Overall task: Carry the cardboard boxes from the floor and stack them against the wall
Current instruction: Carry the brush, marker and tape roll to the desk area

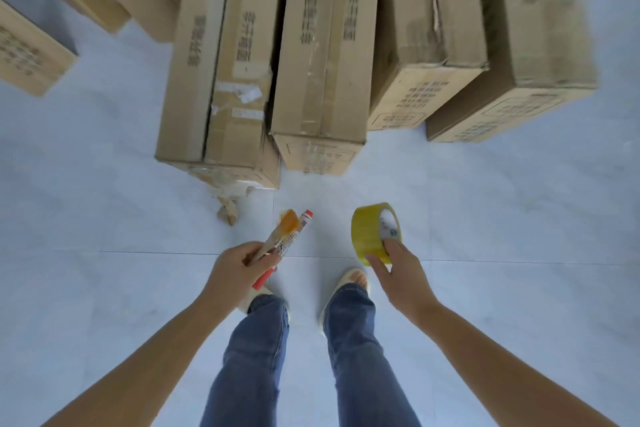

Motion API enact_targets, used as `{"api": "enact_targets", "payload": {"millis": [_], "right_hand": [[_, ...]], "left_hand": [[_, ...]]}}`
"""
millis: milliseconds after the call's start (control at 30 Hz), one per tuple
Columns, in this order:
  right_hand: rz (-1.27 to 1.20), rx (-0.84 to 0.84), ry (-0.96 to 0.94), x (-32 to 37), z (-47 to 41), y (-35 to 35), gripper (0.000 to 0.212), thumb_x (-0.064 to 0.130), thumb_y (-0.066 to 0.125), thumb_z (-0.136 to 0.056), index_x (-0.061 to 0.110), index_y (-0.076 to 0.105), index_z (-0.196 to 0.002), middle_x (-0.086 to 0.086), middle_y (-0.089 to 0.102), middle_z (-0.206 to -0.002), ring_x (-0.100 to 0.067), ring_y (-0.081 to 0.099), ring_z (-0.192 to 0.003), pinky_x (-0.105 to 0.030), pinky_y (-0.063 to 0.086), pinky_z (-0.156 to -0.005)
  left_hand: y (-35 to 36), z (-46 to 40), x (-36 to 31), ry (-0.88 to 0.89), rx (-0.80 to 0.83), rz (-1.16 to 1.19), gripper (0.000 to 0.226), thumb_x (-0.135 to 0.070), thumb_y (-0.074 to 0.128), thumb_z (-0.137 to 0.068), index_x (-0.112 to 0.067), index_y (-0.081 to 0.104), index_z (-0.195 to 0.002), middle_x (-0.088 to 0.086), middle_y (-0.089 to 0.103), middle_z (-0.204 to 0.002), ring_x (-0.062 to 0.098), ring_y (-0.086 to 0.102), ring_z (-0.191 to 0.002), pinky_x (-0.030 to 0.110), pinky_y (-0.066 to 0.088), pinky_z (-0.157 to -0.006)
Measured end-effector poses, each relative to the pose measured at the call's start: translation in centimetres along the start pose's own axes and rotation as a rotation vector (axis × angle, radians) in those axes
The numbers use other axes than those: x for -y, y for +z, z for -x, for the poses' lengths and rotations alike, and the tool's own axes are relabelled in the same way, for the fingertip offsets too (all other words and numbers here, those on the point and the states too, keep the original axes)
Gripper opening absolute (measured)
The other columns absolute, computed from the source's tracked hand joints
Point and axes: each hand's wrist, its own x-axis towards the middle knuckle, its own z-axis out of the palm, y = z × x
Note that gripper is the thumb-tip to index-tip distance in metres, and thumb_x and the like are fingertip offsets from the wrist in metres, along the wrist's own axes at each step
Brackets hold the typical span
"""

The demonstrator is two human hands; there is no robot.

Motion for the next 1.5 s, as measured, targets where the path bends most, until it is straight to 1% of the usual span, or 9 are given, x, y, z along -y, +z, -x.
{"api": "enact_targets", "payload": {"millis": [133, 267, 433, 600, 800, 933, 1067, 1267, 1500], "right_hand": [[-0.08, -0.095, -0.001, 4.2, 6.9, -6.1, 0.02, 0.025, 0.056, -0.094, 0.019, 0.046, -0.079, 0.012, 0.046, -0.065, -0.007, 0.043, -0.059, -0.016, 0.032, -0.051], [-0.133, -0.247, 0.009, 6.4, 13.0, -9.3, 0.033, 0.022, 0.059, -0.093, 0.03, 0.037, -0.069, 0.014, 0.042, -0.063, -0.004, 0.041, -0.056, -0.009, 0.038, -0.055], [-0.246, -0.413, 0.151, 7.0, 20.2, -8.1, 0.028, 0.023, 0.058, -0.093, 0.025, 0.043, -0.07, 0.01, 0.048, -0.065, -0.004, 0.043, -0.055, -0.006, 0.037, -0.052], [-0.416, -0.675, 0.405, 8.8, 28.4, -2.8, 0.026, 0.021, 0.058, -0.093, 0.019, 0.046, -0.07, 0.004, 0.051, -0.065, -0.007, 0.045, -0.056, -0.012, 0.038, -0.051], [-0.612, -0.997, 0.718, 11.2, 39.4, 5.8, 0.027, 0.012, 0.065, -0.088, 0.013, 0.049, -0.067, 0.002, 0.05, -0.059, -0.011, 0.043, -0.054, -0.015, 0.037, -0.053], [-0.707, -1.154, 0.907, 12.1, 46.2, 11.4, 0.026, 0.013, 0.065, -0.089, 0.013, 0.049, -0.068, 0.001, 0.05, -0.059, -0.012, 0.042, -0.053, -0.018, 0.036, -0.05], [-0.777, -1.327, 1.047, 12.8, 52.1, 16.2, 0.029, 0.013, 0.064, -0.089, 0.014, 0.048, -0.065, 0.004, 0.046, -0.055, -0.012, 0.04, -0.051, -0.016, 0.035, -0.05], [-0.894, -1.492, 1.266, 12.7, 63.0, 24.2, 0.021, 0.012, 0.062, -0.09, -0.002, 0.054, -0.075, -0.003, 0.049, -0.059, -0.015, 0.04, -0.054, -0.019, 0.033, -0.05], [-0.934, -1.586, 1.427, 12.3, 78.2, 34.9, 0.025, 0.017, 0.062, -0.091, 0.019, 0.052, -0.069, 0.006, 0.05, -0.057, -0.007, 0.043, -0.053, -0.019, 0.034, -0.051]], "left_hand": [[-2.1, 8.2, -5.9, 0.065, -0.079, 0.148, 0.007, -0.014, 0.065, -0.088, -0.018, 0.068, -0.083, 0.01, 0.069, -0.07, 0.015, 0.06, -0.061, 0.019, 0.043, -0.05], [-3.0, 13.4, -8.4, 0.162, -0.14, 0.13, 0.013, -0.022, 0.062, -0.09, -0.029, 0.064, -0.079, -0.007, 0.069, -0.068, -0.002, 0.058, -0.055, 0.008, 0.042, -0.046], [-3.7, 16.8, -8.1, 0.145, -0.075, 0.145, 0.012, -0.026, 0.06, -0.091, -0.028, 0.066, -0.081, -0.008, 0.07, -0.069, 0.012, 0.057, -0.068, 0.018, 0.043, -0.052], [-5.0, 17.9, -8.1, 0.206, 0.201, 0.048, 0.013, -0.026, 0.062, -0.089, -0.025, 0.07, -0.079, -0.001, 0.069, -0.066, 0.018, 0.056, -0.07, 0.029, 0.041, -0.059], [-5.1, 18.7, -8.8, 0.381, 0.491, -0.217, 0.022, -0.021, 0.065, -0.088, -0.035, 0.074, -0.074, 0.004, 0.063, -0.063, 0.015, 0.05, -0.06, 0.027, 0.039, -0.057], [-1.7, 20.7, -8.8, 0.476, 0.657, -0.332, 0.012, -0.021, 0.065, -0.088, -0.025, 0.073, -0.08, -0.003, 0.069, -0.064, 0.007, 0.053, -0.055, 0.015, 0.038, -0.048], [3.4, 25.7, -7.4, 0.58, 0.857, -0.421, 0.014, -0.021, 0.064, -0.088, -0.026, 0.073, -0.079, -0.001, 0.063, -0.066, 0.012, 0.052, -0.066, 0.023, 0.037, -0.055], [10.7, 36.3, -0.2, 0.626, 1.097, -0.602, 0.011, -0.025, 0.063, -0.089, -0.026, 0.073, -0.084, -0.004, 0.068, -0.067, 0.01, 0.053, -0.068, 0.025, 0.037, -0.06], [17.8, 51.1, 13.4, 0.61, 1.274, -0.679, 0.01, -0.026, 0.061, -0.089, -0.02, 0.07, -0.088, -0.004, 0.065, -0.064, -0.001, 0.053, -0.055, 0.024, 0.035, -0.057]]}}
